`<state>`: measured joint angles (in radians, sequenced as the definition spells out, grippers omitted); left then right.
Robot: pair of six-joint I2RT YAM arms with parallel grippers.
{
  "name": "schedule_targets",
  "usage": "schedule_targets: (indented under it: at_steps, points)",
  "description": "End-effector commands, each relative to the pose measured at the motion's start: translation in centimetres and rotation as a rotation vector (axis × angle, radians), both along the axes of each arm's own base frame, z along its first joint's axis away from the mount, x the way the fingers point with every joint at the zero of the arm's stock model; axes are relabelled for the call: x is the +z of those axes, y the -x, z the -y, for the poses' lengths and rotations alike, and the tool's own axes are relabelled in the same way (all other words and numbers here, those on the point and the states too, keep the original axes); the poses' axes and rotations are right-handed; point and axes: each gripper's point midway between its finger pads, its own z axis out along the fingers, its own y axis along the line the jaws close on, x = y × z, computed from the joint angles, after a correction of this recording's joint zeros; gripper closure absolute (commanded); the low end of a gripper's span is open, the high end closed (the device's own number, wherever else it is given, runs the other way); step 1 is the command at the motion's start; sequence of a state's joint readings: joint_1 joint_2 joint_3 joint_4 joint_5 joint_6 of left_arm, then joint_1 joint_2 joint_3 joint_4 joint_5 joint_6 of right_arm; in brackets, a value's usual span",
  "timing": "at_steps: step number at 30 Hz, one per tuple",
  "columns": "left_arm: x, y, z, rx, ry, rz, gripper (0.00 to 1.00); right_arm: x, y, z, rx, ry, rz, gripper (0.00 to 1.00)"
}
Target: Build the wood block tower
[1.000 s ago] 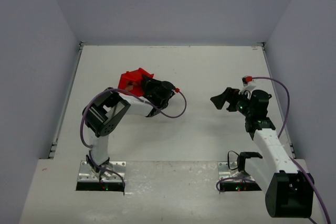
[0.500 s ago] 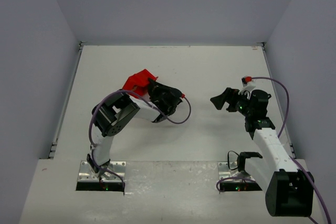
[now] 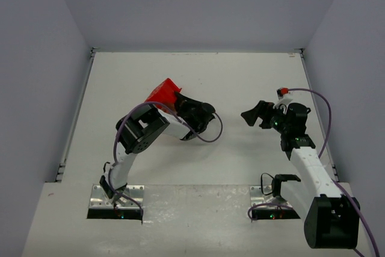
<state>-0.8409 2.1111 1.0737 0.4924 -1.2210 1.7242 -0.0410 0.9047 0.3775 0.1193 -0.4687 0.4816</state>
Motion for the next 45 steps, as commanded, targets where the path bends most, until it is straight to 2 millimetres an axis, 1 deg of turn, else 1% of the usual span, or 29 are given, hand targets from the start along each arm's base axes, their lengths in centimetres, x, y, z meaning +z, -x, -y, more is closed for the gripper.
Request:
schedule_targets:
  at_steps: [1,8,11,19,21,24,25,28,32,33,35,37,38,40,42,43,45]
  points:
    - [-0.4,-0.1,0.9,-0.009,0.033,0.0,1.0,2.6,-1.1,0.1,-0.005,0.017,0.087,0.01]
    - [0.3,-0.6,1.5,-0.004,0.075,0.029,1.0,2.6,-1.1,0.1,-0.005,0.015,0.085,0.01]
    - [0.7,-1.0,2.1,0.001,0.097,0.045,1.0,2.7,-1.1,0.1,-0.003,0.016,0.088,0.01]
    - [0.0,-1.5,2.6,-0.004,0.093,0.031,1.0,2.7,-1.1,0.1,-0.007,0.018,0.091,0.01]
    - [0.4,-1.7,2.8,-0.015,0.125,0.036,1.0,2.7,-1.1,0.1,-0.008,0.017,0.09,0.01]
    - [1.8,-2.4,2.6,-0.009,0.185,0.042,1.0,2.7,-1.0,0.1,-0.008,0.017,0.09,0.01]
    - [2.7,-2.9,2.4,-0.001,0.235,0.064,1.0,2.7,-1.0,0.1,-0.007,0.016,0.093,0.01]
    - [4.7,-3.8,1.2,0.014,0.312,0.067,1.0,2.7,-1.0,-0.1,0.006,0.011,0.09,0.01]
    - [8.2,-5.3,-0.7,0.019,0.493,0.113,1.0,2.7,-1.0,-0.1,0.004,0.012,0.089,0.01]
    - [9.1,-5.5,-0.8,0.007,0.568,0.123,1.0,2.7,-1.0,0.0,0.002,0.013,0.089,0.01]
    - [10.2,-6.0,-1.7,0.01,0.645,0.123,1.0,2.7,-1.0,0.0,0.001,0.011,0.087,0.01]
    - [11.1,-6.7,-4.0,0.034,0.726,0.121,1.0,2.7,-1.0,0.0,0.001,0.01,0.086,0.01]
    - [11.6,-6.9,-4.4,0.03,0.77,0.13,1.0,2.7,-1.0,-0.1,0.002,0.01,0.085,0.01]
    - [11.9,-7.9,-7.0,0.068,0.824,0.154,1.0,2.7,-1.0,0.0,0.001,0.01,0.085,0.01]
    - [11.2,-8.7,-8.0,0.075,0.928,0.126,1.0,2.6,-1.0,0.0,0.0,0.007,0.082,0.01]
    - [11.3,-9.4,-9.6,0.104,1.007,0.154,1.0,2.7,-1.0,0.0,-0.001,0.006,0.084,0.01]
    - [11.2,-10.7,-9.9,0.061,1.182,0.107,1.0,2.7,-1.1,-0.1,0.001,0.006,0.084,0.01]
